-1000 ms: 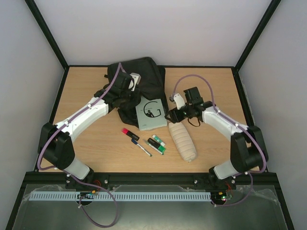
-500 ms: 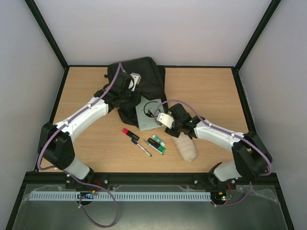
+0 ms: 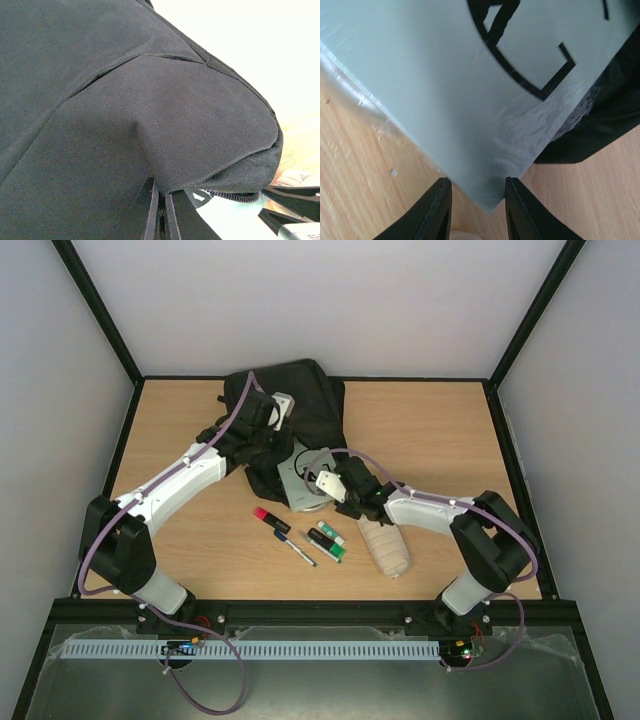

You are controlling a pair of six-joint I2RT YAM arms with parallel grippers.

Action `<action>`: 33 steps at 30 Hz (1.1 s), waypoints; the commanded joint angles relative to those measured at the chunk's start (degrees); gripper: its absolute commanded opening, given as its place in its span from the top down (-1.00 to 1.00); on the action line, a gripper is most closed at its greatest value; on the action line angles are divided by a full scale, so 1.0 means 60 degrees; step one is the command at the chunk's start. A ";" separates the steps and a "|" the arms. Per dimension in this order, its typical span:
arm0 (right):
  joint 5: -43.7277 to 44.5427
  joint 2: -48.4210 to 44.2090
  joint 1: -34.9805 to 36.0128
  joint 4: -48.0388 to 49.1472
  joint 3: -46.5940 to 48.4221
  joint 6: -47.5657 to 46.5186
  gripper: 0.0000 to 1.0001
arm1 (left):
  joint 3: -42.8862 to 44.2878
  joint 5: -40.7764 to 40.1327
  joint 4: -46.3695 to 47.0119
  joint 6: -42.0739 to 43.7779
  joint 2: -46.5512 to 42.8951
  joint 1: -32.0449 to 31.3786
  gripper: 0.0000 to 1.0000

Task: Pack the student bag
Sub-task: Place the book in the student bag.

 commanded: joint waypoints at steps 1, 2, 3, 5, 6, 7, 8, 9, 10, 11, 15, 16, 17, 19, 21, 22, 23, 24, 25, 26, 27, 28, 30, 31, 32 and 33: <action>0.0240 0.0345 0.0072 0.0906 0.0355 0.0686 0.40 | 0.0010 0.0174 0.0585 0.0077 -0.0469 -0.0087 0.95; 0.0247 0.0423 0.0072 0.1002 0.0426 0.0794 0.41 | 0.0022 0.0176 0.0585 0.0067 -0.0469 -0.0088 0.95; 0.0250 0.0499 0.0072 0.1103 0.0510 0.0899 0.42 | 0.0014 0.0185 0.0578 0.0069 -0.0465 -0.0095 0.95; 0.0255 0.0770 0.0071 0.1117 0.0771 0.1153 0.42 | 0.0014 0.0191 0.0585 0.0066 -0.0463 -0.0091 0.95; 0.0254 0.0903 0.0083 0.1063 0.0896 0.1257 0.42 | 0.0008 0.0187 0.0585 0.0073 -0.0472 -0.0096 0.95; 0.0254 0.1042 0.0090 0.0959 0.1037 0.1322 0.42 | 0.0012 0.0190 0.0585 0.0078 -0.0473 -0.0094 0.95; 0.0251 0.1120 0.0120 0.0829 0.1174 0.1350 0.42 | 0.0011 0.0191 0.0574 0.0080 -0.0469 -0.0098 0.95; 0.0221 0.1148 0.0160 0.0720 0.1202 0.1346 0.40 | 0.0015 0.0191 0.0571 0.0088 -0.0476 -0.0089 0.95; 0.0142 0.1108 0.0204 0.0611 0.1178 0.1278 0.37 | 0.0002 0.0184 0.0570 0.0094 -0.0479 -0.0095 0.95; -0.0034 0.1035 0.0237 0.0429 0.1148 0.1159 0.33 | 0.0010 0.0177 0.0570 0.0095 -0.0486 -0.0102 0.95; -0.1201 0.0694 0.0398 -0.1016 0.1340 0.0477 0.12 | 0.0051 0.0183 0.0531 0.0124 -0.0473 -0.0096 0.95; -0.1385 0.0663 0.0448 -0.1315 0.1399 0.0374 0.11 | 0.0047 0.0201 0.0520 0.0124 -0.0480 -0.0093 0.95; -0.1456 0.0621 0.0513 -0.1454 0.1430 0.0298 0.11 | 0.0065 0.0216 0.0513 0.0124 -0.0494 -0.0098 0.95; -0.1382 0.0582 0.0640 -0.1535 0.1459 0.0082 0.14 | 0.0075 0.0247 0.0512 0.0124 -0.0523 -0.0098 0.95; -0.1086 0.0646 0.0788 -0.1328 0.1477 -0.0133 0.17 | 0.0074 0.0249 0.0512 0.0142 -0.0531 -0.0089 0.95; -0.0929 0.0697 0.0839 -0.1202 0.1502 -0.0238 0.19 | 0.0066 0.0238 0.0504 0.0139 -0.0544 -0.0095 0.95; -0.0785 0.0766 0.0882 -0.1076 0.1542 -0.0352 0.21 | 0.0056 0.0235 0.0511 0.0139 -0.0546 -0.0098 0.95; -0.0663 0.0844 0.0911 -0.0925 0.1561 -0.0465 0.23 | 0.0051 0.0228 0.0519 0.0152 -0.0537 -0.0095 0.95; -0.0551 0.0958 0.0944 -0.0785 0.1600 -0.0564 0.24 | 0.0058 0.0234 0.0515 0.0155 -0.0525 -0.0098 0.95; -0.0414 0.1062 0.0963 -0.0616 0.1629 -0.0666 0.26 | 0.0059 0.0235 0.0499 0.0154 -0.0529 -0.0097 0.95; -0.0300 0.1158 0.0972 -0.0448 0.1662 -0.0755 0.27 | 0.0053 0.0235 0.0497 0.0154 -0.0524 -0.0098 0.95; -0.0183 0.1288 0.0985 -0.0297 0.1703 -0.0847 0.27 | 0.0058 0.0235 0.0497 0.0166 -0.0527 -0.0093 0.95; 0.0092 0.1642 0.0995 0.0056 0.1815 -0.0982 0.28 | 0.0072 0.0246 0.0497 0.0168 -0.0531 -0.0085 0.95; 0.0296 0.1832 0.0995 0.0205 0.1877 -0.1013 0.29 | 0.0073 0.0270 0.0495 0.0170 -0.0528 -0.0095 0.95; 0.0421 0.2021 0.0995 0.0345 0.1935 -0.1035 0.32 | 0.0092 0.0283 0.0486 0.0168 -0.0531 -0.0098 0.95; 0.0515 0.2182 0.0995 0.0514 0.1969 -0.1049 0.34 | 0.0089 0.0312 0.0483 0.0172 -0.0531 -0.0095 0.95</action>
